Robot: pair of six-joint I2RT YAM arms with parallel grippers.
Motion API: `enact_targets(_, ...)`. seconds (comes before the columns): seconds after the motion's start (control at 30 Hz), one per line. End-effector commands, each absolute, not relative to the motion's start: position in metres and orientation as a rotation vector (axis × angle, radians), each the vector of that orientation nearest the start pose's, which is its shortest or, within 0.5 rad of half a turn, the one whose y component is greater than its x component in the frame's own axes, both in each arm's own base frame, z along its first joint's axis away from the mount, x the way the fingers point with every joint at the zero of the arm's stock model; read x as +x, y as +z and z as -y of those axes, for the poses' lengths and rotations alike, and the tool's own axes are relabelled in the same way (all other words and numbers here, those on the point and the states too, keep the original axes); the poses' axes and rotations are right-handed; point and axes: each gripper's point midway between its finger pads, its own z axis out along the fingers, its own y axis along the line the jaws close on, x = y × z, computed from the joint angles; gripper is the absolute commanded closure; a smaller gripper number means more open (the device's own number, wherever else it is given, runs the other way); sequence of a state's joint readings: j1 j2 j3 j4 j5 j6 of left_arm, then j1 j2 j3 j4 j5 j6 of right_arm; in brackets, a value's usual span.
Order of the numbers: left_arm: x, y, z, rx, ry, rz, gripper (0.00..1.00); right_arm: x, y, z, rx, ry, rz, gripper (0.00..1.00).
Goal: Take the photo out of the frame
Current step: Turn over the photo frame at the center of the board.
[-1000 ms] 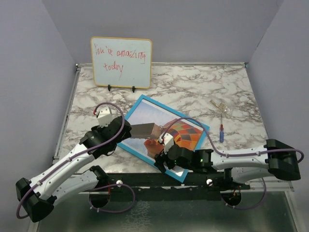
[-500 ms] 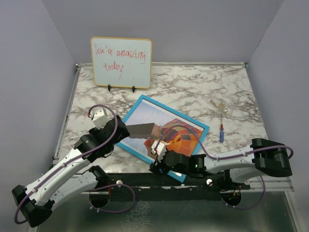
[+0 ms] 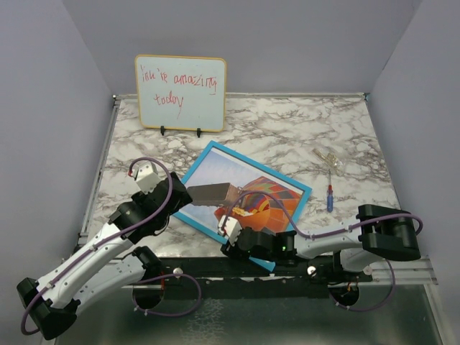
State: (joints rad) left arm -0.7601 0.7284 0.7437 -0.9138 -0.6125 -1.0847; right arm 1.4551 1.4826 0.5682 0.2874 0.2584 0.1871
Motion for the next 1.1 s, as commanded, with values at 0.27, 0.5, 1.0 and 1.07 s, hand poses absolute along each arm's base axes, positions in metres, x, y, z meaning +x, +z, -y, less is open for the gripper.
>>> enact_targets(0.27,0.195,0.145,0.091,-0.627,-0.192,-2.218,0.01,0.077,0.037,-0.372,-1.212,0.548,-1.892,0.57)
enact_targets(0.5,0.195,0.142,0.093,-0.607,-0.189,-2.233,0.01,0.084,0.034,-0.362,-1.193,0.453,-1.884,0.58)
enact_targets(1.0,0.194,0.137,0.094,-0.595,-0.180,-2.248,0.01,0.075,0.034,-0.364,-1.237,0.424,-1.795,0.63)
enact_targets(1.07,0.194,0.138,0.094,-0.595,-0.184,-2.245,0.01,0.076,0.030,-0.363,-1.238,0.396,-1.805,0.63)
